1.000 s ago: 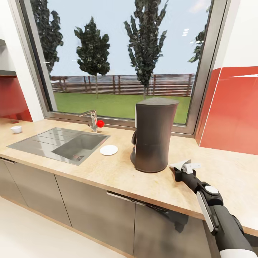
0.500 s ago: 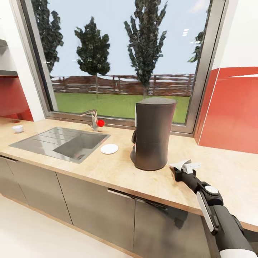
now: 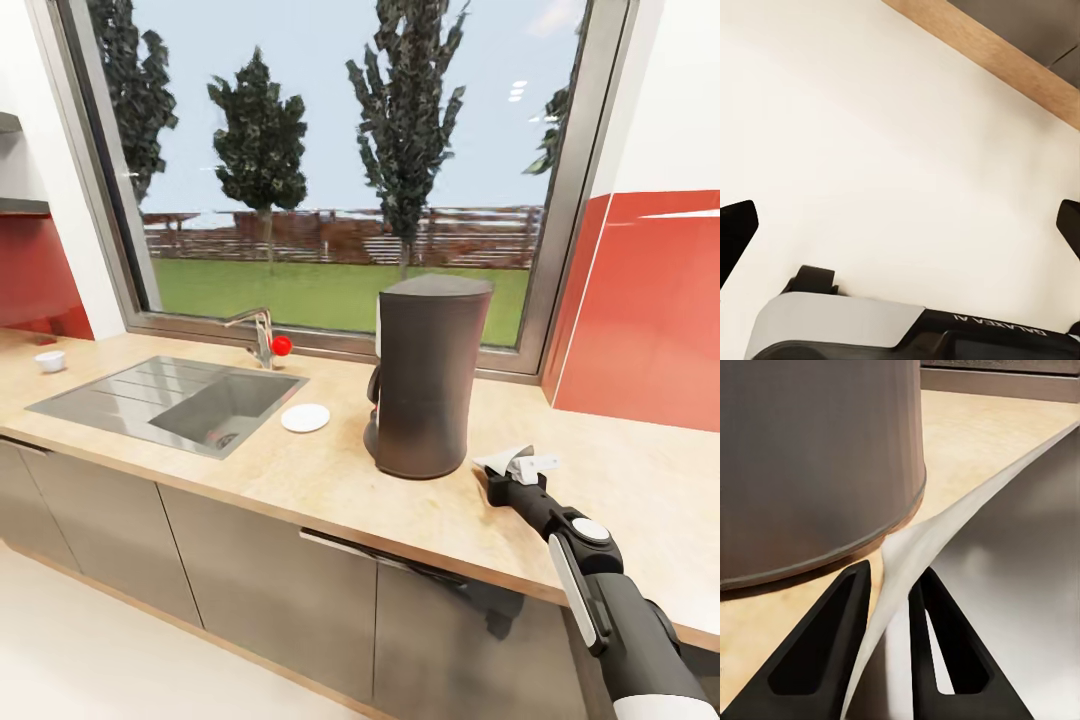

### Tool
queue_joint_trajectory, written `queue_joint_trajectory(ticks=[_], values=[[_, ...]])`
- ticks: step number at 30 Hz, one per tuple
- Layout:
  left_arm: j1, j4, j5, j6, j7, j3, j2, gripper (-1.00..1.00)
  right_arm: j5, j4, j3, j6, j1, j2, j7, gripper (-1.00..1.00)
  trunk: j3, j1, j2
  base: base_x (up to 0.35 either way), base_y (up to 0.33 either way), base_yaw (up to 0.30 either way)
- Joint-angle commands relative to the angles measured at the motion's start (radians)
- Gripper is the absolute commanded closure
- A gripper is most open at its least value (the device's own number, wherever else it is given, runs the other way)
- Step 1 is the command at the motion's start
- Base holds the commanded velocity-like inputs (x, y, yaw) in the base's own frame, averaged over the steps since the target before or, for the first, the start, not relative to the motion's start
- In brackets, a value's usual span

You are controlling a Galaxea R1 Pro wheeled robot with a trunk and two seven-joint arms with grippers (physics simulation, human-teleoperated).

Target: Set up a coffee station on the kitchen countertop: keep the coffee maker on the countertop, move the bottle of coffee from the kitchen shelf to the counter next to the coffee maker, place a paper coffee filter on top of the coffee maker, put the saucer next to the coffee maker with the coffee cup on the saucer, and place the electric kettle next to the coffee maker.

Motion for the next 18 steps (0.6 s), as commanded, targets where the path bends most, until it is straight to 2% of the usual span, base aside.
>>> queue_joint_trajectory(ticks=[1, 4, 7, 18], values=[[0.000, -0.001, 0.005, -0.001, 0.000, 0.002, -0.001, -1.00, -0.002, -0.001, -0.002, 0.006, -0.001, 0.000, 0.005, 1.00, -0.001, 0.000, 0.000, 0.000, 0.000, 0.000], [0.000, -0.001, 0.005, -0.001, 0.000, 0.002, -0.001, -1.00, -0.002, -0.002, -0.002, 0.006, -0.001, 0.000, 0.005, 1.00, -0.001, 0.000, 0.000, 0.000, 0.000, 0.000], [0.000, -0.001, 0.005, -0.001, 0.000, 0.002, -0.001, -1.00, -0.001, -0.002, -0.002, 0.005, -0.001, 0.000, 0.006, 1.00, 0.009, -0.012, 0.021, 0.000, 0.000, 0.000], [0.000, -0.001, 0.005, -0.001, 0.000, 0.002, -0.001, -1.00, 0.002, -0.009, -0.007, 0.006, -0.001, -0.003, 0.005, 1.00, 0.009, -0.012, 0.021, 0.000, 0.000, 0.000]])
